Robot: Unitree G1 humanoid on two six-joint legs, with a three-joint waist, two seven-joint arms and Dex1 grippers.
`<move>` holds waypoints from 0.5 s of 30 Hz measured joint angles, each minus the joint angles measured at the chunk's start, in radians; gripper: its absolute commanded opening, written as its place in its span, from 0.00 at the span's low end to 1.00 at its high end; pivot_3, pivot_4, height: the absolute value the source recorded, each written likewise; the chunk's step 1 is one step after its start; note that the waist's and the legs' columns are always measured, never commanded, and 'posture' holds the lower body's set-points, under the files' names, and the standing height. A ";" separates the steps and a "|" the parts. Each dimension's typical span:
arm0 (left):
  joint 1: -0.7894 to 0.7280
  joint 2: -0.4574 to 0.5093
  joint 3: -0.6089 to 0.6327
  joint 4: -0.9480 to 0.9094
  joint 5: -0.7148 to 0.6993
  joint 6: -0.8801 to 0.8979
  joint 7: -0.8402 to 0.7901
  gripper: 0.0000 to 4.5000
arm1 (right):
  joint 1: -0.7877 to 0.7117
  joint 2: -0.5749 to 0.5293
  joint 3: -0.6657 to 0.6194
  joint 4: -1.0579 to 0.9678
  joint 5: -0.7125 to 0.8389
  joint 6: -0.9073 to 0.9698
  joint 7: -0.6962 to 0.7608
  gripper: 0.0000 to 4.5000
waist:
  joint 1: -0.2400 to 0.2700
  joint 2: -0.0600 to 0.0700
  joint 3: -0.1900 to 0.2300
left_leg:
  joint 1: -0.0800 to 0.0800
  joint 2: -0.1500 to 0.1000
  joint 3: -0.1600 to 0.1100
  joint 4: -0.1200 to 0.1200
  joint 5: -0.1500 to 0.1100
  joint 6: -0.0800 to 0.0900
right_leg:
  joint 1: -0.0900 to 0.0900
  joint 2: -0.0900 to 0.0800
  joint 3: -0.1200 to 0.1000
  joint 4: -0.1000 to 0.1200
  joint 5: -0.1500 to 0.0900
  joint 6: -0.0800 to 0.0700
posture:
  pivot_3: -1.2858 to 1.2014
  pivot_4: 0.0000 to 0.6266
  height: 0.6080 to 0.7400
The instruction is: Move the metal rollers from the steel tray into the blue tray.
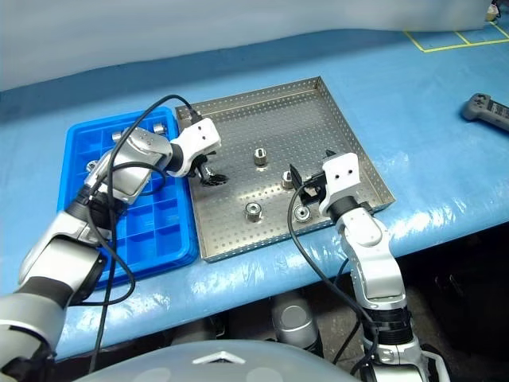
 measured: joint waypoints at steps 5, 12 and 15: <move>0.000 0.013 -0.029 -0.001 0.065 -0.031 0.006 1.00 | -0.002 0.005 0.002 0.000 -0.002 0.000 -0.003 1.00 | 0.006 0.000 0.000 | 0.000 0.000 0.001 0.000 0.000 0.000 | 0.000 0.000 0.001 0.000 0.000 0.000 | 0.38 0.24 1.00; 0.000 0.011 -0.070 -0.001 0.123 -0.056 -0.018 1.00 | -0.011 0.010 0.003 0.000 -0.014 0.000 -0.007 1.00 | 0.007 0.000 0.000 | 0.000 0.000 0.002 0.000 0.000 0.000 | -0.001 0.000 0.002 0.000 0.000 0.000 | 0.38 0.24 1.00; 0.006 0.016 -0.081 -0.001 0.138 -0.058 -0.035 1.00 | -0.014 0.013 0.002 0.000 -0.015 0.000 -0.015 1.00 | 0.006 0.000 0.000 | 0.000 0.000 0.002 0.000 0.000 0.000 | -0.001 0.000 0.002 0.000 0.000 0.000 | 0.38 0.24 1.00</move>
